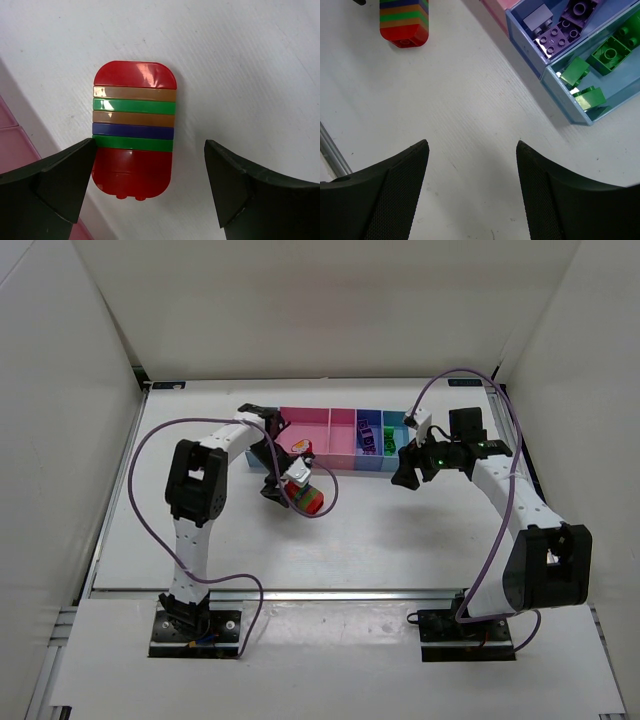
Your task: Sort the legos into containers by color
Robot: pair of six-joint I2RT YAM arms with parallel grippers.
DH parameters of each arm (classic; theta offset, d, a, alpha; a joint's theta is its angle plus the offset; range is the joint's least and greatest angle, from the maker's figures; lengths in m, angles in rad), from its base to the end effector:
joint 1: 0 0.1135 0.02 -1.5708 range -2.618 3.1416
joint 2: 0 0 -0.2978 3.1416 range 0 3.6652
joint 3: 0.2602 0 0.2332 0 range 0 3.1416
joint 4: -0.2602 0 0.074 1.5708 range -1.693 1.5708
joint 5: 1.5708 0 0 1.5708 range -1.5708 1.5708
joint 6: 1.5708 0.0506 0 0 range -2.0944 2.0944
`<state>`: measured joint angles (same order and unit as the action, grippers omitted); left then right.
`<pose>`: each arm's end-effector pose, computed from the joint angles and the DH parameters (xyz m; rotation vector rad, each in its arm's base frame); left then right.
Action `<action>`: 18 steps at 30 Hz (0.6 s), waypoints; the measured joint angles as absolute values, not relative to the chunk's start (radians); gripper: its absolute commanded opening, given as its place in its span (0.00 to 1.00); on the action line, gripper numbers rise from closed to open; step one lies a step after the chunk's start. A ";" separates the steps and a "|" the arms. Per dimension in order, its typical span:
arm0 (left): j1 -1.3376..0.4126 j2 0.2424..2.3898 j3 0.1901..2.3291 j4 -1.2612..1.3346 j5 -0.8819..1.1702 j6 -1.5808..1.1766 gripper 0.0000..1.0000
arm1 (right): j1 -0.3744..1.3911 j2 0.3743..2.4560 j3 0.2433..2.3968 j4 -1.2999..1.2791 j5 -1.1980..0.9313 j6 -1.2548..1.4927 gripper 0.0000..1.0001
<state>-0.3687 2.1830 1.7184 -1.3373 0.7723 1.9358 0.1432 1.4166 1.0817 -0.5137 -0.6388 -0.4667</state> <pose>0.3550 -0.1750 0.2026 2.3153 1.1636 -0.9576 0.2754 0.0702 0.3044 -0.9519 2.0800 0.6028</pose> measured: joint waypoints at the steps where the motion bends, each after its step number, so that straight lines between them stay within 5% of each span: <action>1: -0.369 2.187 1.726 -1.338 0.773 1.929 0.99 | 0.143 1.417 1.082 -0.514 -0.639 -0.466 0.74; 18: -0.369 2.254 1.782 -1.335 0.740 1.861 0.98 | 0.143 1.431 1.066 -0.499 -0.655 -0.460 0.74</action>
<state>-0.3687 2.2543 1.7824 -1.3354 0.7403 1.8614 0.1432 1.4307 1.0657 -0.4988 -0.6548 -0.4599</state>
